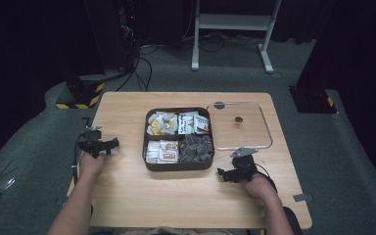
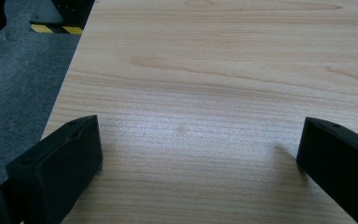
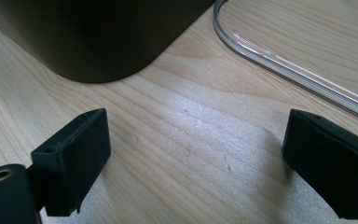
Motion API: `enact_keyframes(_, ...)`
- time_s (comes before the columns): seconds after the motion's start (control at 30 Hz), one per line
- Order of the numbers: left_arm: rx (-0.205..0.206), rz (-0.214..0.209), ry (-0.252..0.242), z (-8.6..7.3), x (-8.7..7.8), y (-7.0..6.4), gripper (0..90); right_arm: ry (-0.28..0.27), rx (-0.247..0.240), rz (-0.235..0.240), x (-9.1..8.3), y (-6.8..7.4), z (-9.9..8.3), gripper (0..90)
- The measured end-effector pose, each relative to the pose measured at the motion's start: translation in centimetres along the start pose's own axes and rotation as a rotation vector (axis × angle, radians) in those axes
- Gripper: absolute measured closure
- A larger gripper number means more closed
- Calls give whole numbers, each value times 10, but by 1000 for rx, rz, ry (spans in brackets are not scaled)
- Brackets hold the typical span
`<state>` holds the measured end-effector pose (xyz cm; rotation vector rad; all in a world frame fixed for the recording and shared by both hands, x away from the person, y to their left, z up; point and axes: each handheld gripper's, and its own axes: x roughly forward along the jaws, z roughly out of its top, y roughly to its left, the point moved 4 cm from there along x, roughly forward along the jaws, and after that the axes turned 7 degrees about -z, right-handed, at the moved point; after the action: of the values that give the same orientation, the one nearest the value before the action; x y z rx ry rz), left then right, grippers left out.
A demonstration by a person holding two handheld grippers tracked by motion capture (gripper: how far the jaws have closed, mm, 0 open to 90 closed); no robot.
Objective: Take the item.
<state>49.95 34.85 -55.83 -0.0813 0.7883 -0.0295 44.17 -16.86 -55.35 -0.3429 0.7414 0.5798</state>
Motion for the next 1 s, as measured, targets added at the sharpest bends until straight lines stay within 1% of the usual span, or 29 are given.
enact_keyframes(0.73,4,0,1,0,0,0,4,-1,-4,-1,0,0,0,78)
enact_keyframes(0.8,18,-4,-3,0,0,0,15,-1,-3,-1,0,0,0,78)
enact_keyframes(0.83,18,-4,-3,0,0,0,23,-1,-3,-1,0,0,0,78)
enact_keyframes(0.87,26,-14,3,1,-1,-1,37,-1,-4,-1,0,0,0,78)
enact_keyframes(0.93,29,-15,6,2,-2,-1,72,-1,-4,-1,0,0,0,78)
enact_keyframes(0.97,30,-14,8,2,-2,-2,72,-1,-4,-1,0,0,0,78)
enact_keyframes(1.0,29,-15,8,4,-3,-2,129,-1,-4,-1,0,0,0,78)
